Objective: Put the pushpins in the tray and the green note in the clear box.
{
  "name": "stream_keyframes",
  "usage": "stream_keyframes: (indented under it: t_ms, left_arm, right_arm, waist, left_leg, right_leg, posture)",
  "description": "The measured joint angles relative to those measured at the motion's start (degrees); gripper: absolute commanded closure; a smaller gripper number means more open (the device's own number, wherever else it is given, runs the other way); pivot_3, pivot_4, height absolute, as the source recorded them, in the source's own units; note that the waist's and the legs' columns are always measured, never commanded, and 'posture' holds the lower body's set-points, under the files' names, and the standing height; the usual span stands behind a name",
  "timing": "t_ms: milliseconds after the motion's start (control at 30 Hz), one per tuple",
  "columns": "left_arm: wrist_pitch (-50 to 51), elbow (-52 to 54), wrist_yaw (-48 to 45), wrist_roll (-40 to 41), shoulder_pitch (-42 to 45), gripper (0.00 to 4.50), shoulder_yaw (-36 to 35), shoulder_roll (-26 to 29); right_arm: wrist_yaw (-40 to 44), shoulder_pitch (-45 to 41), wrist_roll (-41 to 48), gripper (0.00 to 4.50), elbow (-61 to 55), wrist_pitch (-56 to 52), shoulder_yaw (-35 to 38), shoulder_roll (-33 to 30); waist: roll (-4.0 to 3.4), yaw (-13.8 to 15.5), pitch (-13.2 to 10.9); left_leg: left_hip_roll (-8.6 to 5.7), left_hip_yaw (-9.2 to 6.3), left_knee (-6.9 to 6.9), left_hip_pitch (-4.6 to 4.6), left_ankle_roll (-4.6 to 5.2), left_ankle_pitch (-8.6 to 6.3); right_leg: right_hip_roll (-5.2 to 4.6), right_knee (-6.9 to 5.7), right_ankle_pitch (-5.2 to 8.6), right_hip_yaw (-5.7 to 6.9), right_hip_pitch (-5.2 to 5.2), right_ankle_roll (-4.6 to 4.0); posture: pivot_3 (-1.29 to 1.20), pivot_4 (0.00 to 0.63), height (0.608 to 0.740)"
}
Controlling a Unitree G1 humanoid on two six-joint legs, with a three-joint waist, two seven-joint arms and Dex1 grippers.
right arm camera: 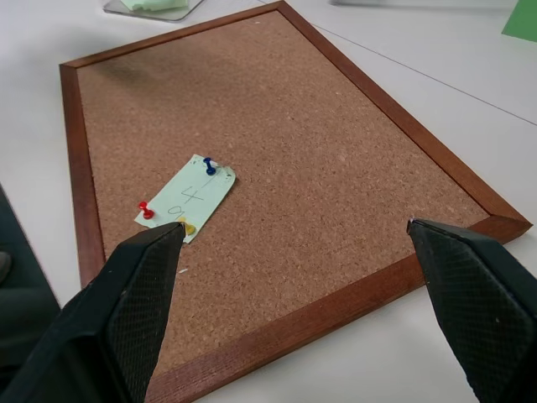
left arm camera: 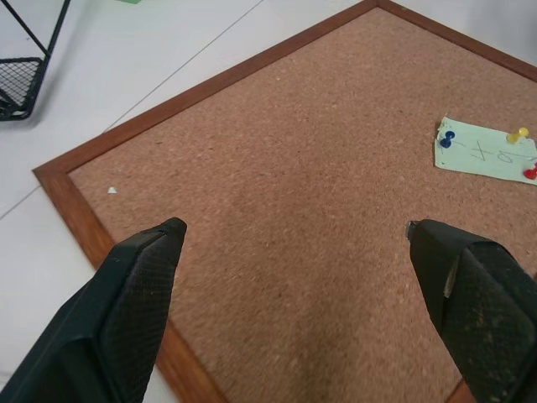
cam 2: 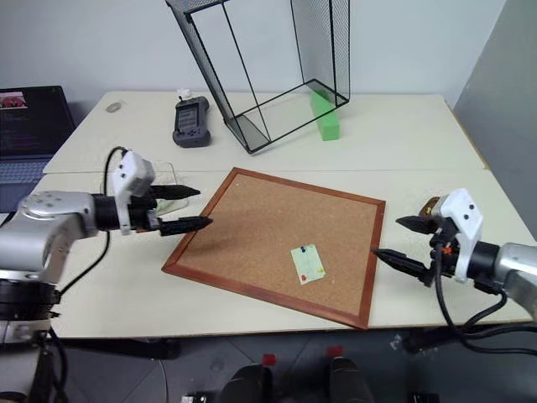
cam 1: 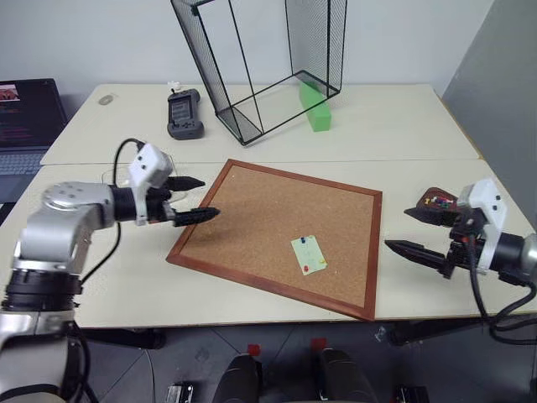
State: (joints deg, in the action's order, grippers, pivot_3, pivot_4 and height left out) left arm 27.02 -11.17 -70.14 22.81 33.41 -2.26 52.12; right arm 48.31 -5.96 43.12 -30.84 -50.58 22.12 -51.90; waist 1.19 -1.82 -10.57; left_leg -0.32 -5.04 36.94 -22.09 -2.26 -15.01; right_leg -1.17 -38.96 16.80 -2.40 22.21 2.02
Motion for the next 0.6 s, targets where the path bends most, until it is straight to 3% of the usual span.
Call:
stream_keyframes:
  t_ms: [600]
  left_arm:
    - [0.06,-1.85,-1.04,-0.13,0.34,0.03,0.00,-1.77]
  right_arm:
    - [-2.04,0.58,4.49,0.00,-2.84,0.04,-1.07,1.14]
  waist:
    - [0.02,0.01,-0.01]
  left_leg:
    - [0.03,-0.06,0.01,-0.08,0.00,0.00]
  right_leg:
    - [-0.03,0.00,0.00,0.03,0.04,0.00]
  posture:
    - [0.00,0.150,0.740]
